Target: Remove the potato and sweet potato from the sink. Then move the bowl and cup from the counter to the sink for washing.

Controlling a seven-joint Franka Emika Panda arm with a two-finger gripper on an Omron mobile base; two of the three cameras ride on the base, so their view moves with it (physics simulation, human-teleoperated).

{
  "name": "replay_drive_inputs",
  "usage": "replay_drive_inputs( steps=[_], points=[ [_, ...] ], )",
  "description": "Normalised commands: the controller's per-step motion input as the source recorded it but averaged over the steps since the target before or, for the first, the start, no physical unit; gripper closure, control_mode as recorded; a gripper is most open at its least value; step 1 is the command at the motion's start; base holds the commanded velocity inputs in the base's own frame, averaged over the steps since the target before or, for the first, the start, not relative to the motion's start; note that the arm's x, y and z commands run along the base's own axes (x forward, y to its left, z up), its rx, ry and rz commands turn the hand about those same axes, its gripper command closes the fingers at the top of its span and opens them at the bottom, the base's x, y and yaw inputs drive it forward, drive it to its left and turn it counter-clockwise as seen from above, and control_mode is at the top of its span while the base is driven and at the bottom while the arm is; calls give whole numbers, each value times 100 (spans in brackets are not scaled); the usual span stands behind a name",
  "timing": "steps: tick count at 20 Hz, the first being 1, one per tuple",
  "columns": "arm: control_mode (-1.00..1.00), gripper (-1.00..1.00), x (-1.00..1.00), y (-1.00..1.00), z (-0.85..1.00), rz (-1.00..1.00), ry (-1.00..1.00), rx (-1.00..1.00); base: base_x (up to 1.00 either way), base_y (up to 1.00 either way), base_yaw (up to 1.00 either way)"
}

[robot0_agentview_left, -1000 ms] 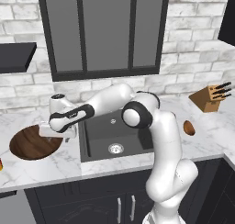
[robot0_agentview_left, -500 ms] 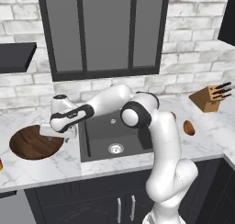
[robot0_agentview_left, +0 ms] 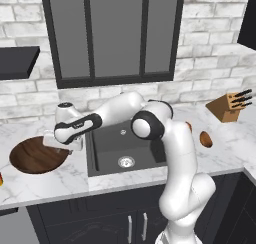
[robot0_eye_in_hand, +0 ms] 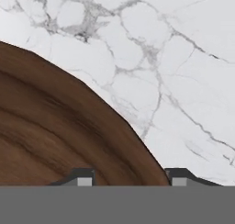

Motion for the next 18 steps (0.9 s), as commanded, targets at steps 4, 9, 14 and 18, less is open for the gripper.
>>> replay_drive_inputs(
  steps=[4,9,14,18],
  points=[
    [-100,100,-8,-3,0,-12,1,7,0,0,0],
    [-100,100,-15,-11,8,-10,-1,10,0,0,0],
    [-100,100,-17,-22,10,-6,-9,2,0,0,0],
    [-100,100,-13,-22,12,-4,-9,0,0,0,0]
  ],
)
